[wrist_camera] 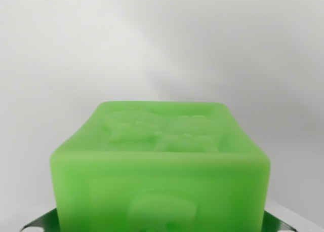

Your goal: Stack cube

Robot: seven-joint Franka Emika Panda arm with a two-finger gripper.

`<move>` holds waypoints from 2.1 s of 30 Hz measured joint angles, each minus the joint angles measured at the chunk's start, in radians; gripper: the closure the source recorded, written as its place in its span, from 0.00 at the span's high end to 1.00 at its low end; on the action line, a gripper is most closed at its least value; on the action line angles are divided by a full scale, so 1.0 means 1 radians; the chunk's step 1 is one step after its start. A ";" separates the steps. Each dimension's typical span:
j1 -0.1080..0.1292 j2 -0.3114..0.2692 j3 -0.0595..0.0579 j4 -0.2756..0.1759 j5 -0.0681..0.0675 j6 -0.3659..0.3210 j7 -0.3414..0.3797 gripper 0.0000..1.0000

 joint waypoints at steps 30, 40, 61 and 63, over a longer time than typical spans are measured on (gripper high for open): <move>-0.046 -0.096 -0.002 -0.019 0.020 -0.075 -0.013 0.00; -0.075 -0.107 -0.006 -0.029 0.024 -0.076 -0.016 0.00; -0.135 -0.126 -0.012 -0.039 0.029 -0.084 -0.020 0.00; -0.142 -0.127 -0.013 -0.039 0.030 -0.085 -0.020 0.00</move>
